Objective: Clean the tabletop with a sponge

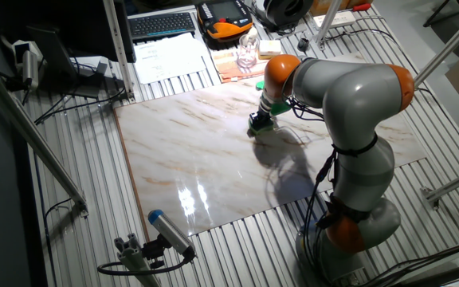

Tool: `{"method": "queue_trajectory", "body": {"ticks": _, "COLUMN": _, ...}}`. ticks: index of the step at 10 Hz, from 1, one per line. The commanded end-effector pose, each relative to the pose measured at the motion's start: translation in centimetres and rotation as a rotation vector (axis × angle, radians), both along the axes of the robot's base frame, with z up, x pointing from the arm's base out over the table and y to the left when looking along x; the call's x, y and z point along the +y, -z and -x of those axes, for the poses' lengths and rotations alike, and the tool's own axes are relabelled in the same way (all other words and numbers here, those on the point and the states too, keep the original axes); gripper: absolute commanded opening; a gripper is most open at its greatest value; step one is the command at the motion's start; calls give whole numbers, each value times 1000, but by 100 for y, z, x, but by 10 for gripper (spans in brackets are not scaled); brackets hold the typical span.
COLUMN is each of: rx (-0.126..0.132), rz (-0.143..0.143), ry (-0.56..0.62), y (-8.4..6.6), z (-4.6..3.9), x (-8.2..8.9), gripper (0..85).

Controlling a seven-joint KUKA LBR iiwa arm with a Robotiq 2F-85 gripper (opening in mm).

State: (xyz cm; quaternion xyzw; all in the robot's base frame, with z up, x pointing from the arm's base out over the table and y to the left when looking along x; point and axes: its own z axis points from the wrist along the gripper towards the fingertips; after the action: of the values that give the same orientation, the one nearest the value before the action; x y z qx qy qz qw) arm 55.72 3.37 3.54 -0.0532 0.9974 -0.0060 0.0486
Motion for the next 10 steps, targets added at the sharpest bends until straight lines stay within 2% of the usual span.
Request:
{"method": "queue_trajectory", "body": {"ticks": 1, "rx": 2, "rz": 0, "ry": -2, "y": 2, "z": 2, "x": 0, "gripper": 510}}
{"method": "queue_trajectory", "body": {"ticks": 2, "rx": 3, "rz": -1, "ry": -4, "y": 3, "z": 3, "x": 0, "gripper": 340}}
{"method": "queue_trajectory", "body": {"ticks": 4, "rx": 2, "rz": 0, "ry": -1, "y": 5, "z": 3, "x": 3, "gripper": 340}}
{"method": "queue_trajectory", "body": {"ticks": 5, "rx": -3, "rz": 0, "ry": 4, "y": -4, "z": 6, "x": 2, "gripper": 510}}
{"method": "queue_trajectory", "body": {"ticks": 7, "rx": -11, "rz": -1, "ry": 15, "y": -22, "z": 9, "x": 0, "gripper": 510}}
{"method": "queue_trajectory", "body": {"ticks": 10, "rx": -5, "rz": -1, "ry": 7, "y": -16, "z": 8, "x": 4, "gripper": 510}}
